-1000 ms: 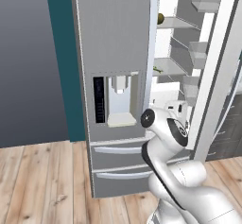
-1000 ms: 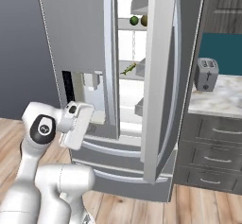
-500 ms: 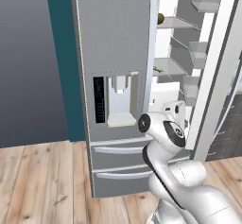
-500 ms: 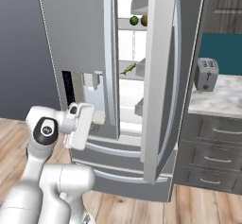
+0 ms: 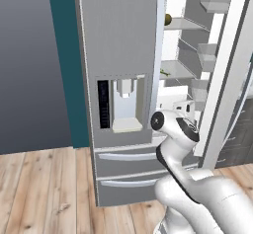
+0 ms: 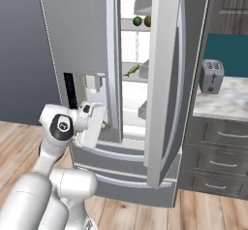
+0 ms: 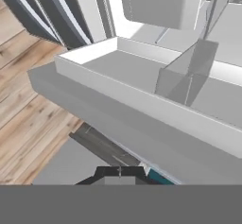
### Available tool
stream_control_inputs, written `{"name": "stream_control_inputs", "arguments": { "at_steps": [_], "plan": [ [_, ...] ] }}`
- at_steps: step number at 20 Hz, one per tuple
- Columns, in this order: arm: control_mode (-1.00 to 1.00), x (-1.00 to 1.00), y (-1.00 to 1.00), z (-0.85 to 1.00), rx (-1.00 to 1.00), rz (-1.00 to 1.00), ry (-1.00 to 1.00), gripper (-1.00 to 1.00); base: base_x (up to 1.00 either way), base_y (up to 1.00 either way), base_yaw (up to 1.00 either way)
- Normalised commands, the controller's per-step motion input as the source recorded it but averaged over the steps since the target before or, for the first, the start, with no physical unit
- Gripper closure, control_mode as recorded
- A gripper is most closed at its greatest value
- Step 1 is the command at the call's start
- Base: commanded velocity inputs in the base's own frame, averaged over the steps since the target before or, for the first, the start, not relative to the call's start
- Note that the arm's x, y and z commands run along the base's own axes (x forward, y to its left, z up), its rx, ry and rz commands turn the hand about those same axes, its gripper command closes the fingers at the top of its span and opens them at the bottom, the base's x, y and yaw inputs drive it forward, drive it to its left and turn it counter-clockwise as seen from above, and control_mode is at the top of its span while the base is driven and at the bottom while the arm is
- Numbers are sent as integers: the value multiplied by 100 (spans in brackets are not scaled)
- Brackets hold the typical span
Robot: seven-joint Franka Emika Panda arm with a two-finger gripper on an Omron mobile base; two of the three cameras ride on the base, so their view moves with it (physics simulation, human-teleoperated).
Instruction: Gather the potato and avocado from the fridge and place them on a tray on the dining counter. Then gather the fishs from the fridge and place them on the other tray.
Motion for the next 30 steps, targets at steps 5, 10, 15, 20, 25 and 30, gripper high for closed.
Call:
{"name": "stream_control_inputs", "arguments": {
  "at_steps": [5, 10, 15, 20, 25, 30],
  "plan": [
    [-100, 38, -1, -13, 0, -1, 3, 100, 0, 0, 0],
    [-100, 26, -4, -35, -5, -7, 2, 100, 0, 0, 0],
    [-100, 28, -15, -35, -5, -8, 1, 100, 0, 0, 0],
    [-100, 30, -21, -17, -4, -6, 0, 100, 0, 0, 0],
    [-100, 29, -26, -10, -1, -5, 0, 100, 0, 0, 0],
    [-100, 27, -21, -18, 0, -3, 0, 100, 0, 0, 0]
  ]
}}
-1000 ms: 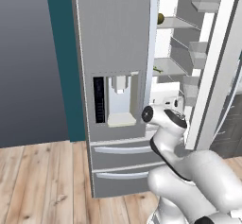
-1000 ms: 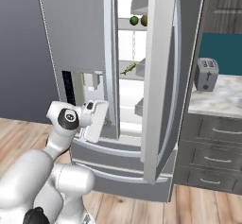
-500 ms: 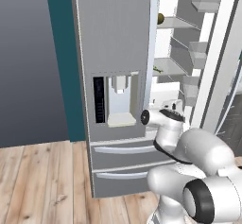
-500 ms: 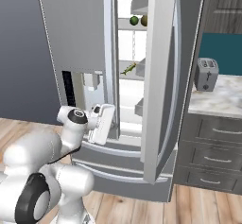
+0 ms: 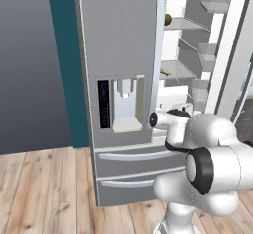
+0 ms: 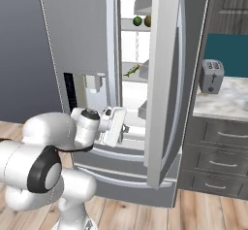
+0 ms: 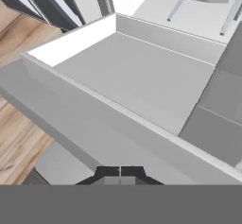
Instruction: Gather the potato and avocado from the fridge and place them on a tray on the dining counter. Then gather the fishs from the fridge and place them on the other tray.
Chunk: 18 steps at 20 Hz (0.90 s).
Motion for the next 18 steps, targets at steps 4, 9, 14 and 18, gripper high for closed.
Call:
{"name": "stream_control_inputs", "arguments": {
  "at_steps": [4, 9, 14, 18],
  "plan": [
    [-100, 26, -14, -20, 0, 0, 0, 100, 0, 0, 0],
    [-100, 18, -13, -28, 0, 0, 0, 100, 0, 0, 0],
    [-100, 9, -21, -35, 0, 0, -1, 100, 0, 0, 0],
    [-100, 18, -28, -21, 0, 0, -8, 100, 0, 0, 0]
  ]
}}
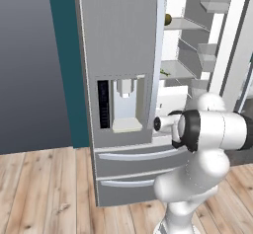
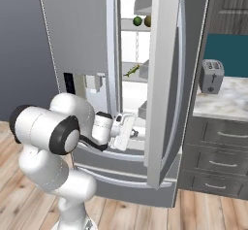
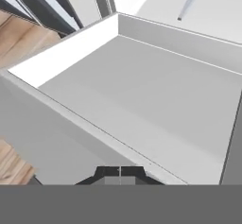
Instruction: Gather the potato and avocado from the fridge and place them on a tray on the dining counter. Then gather the fishs from the fridge and place them on the other tray.
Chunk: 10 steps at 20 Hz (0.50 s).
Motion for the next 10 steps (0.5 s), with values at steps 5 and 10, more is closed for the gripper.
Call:
{"name": "stream_control_inputs", "arguments": {
  "at_steps": [5, 10],
  "plan": [
    [-100, 25, -26, -13, 0, 0, -10, 100, 0, 0, 0],
    [-100, 23, -27, -10, 0, 0, -9, 100, 0, 0, 0]
  ]
}}
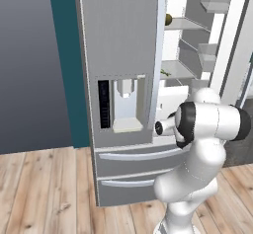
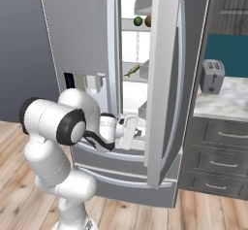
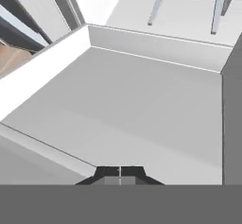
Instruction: Gather the potato and avocado from the fridge and place them on a tray on the dining counter. Then gather the fishs from the fridge and place them on the other tray.
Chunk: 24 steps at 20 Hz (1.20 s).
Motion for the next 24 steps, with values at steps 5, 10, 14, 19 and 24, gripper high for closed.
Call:
{"name": "stream_control_inputs", "arguments": {
  "at_steps": [5, 10, 14, 19, 24],
  "plan": [
    [-100, 13, -55, -3, 0, -3, -8, 100, 0, 0, 0],
    [-100, 0, -98, 0, 7, -17, -10, 100, 0, 0, 0],
    [-100, 0, -100, 0, 17, -27, 0, 100, 0, 0, 0],
    [-100, 2, -100, 0, 22, -21, 0, 100, 0, 0, 0],
    [-100, 2, -90, 1, 23, -9, -9, 100, 0, 0, 0]
  ]
}}
